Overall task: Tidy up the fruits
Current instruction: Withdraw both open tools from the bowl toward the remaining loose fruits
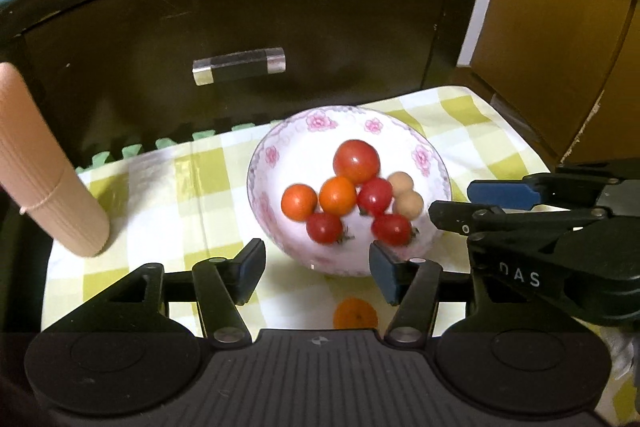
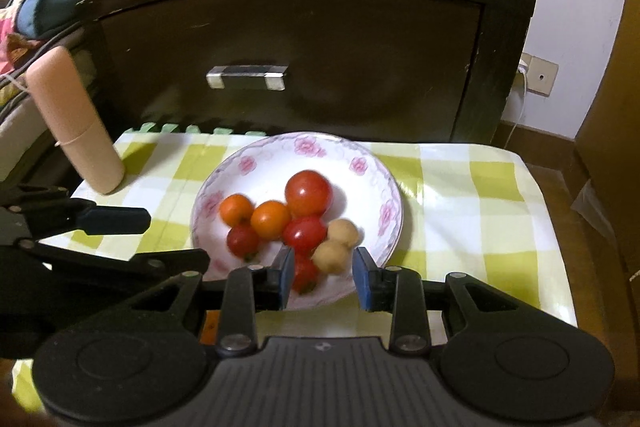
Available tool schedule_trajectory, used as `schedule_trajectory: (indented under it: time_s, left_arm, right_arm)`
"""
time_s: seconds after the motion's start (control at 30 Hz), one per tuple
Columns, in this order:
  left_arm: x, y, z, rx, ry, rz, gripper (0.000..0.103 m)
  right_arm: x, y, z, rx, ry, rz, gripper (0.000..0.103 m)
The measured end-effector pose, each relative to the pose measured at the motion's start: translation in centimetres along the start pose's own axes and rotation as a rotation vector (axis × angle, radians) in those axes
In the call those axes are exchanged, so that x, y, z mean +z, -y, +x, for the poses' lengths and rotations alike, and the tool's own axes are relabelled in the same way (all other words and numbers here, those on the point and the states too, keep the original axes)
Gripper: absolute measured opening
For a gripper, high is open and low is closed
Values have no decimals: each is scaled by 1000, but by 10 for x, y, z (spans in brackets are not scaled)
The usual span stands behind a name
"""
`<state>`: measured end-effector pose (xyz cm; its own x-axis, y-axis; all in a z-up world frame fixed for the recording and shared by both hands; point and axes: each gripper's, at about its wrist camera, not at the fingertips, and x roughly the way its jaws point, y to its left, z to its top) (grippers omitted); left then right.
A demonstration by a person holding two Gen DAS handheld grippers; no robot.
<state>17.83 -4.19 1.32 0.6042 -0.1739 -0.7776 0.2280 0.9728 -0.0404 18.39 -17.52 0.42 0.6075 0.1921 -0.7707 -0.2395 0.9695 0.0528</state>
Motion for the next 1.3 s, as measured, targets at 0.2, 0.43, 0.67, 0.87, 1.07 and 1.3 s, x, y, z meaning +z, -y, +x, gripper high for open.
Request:
schedule_trajectory:
  time_s: [0.2,0.43,0.67,0.87,1.07,1.3]
  left_arm:
    - [-26,3,-3,-8,-47,6,67]
    - [-52,13,9,-17,-106,35,66]
    - [-64,16,23,6,-124,54,50]
    - [-68,13,31,8,-129,41,48]
    - [-69,11,28,7,-120,41,34]
    - [-72,7,20,8,-144,57,34]
  right_arm:
    - [-13,-1,-12,-11,-21,11,30]
    - [-30,-7,-16,8,-52,3,30]
    - [-40,-12,-11,37,-83,-13,30]
    - [-40,-10,-6,53,-99,1,30]
    - [-39,-10,5,68,-122,21,31]
    - [-38,-16,12,94,-135,25,31]
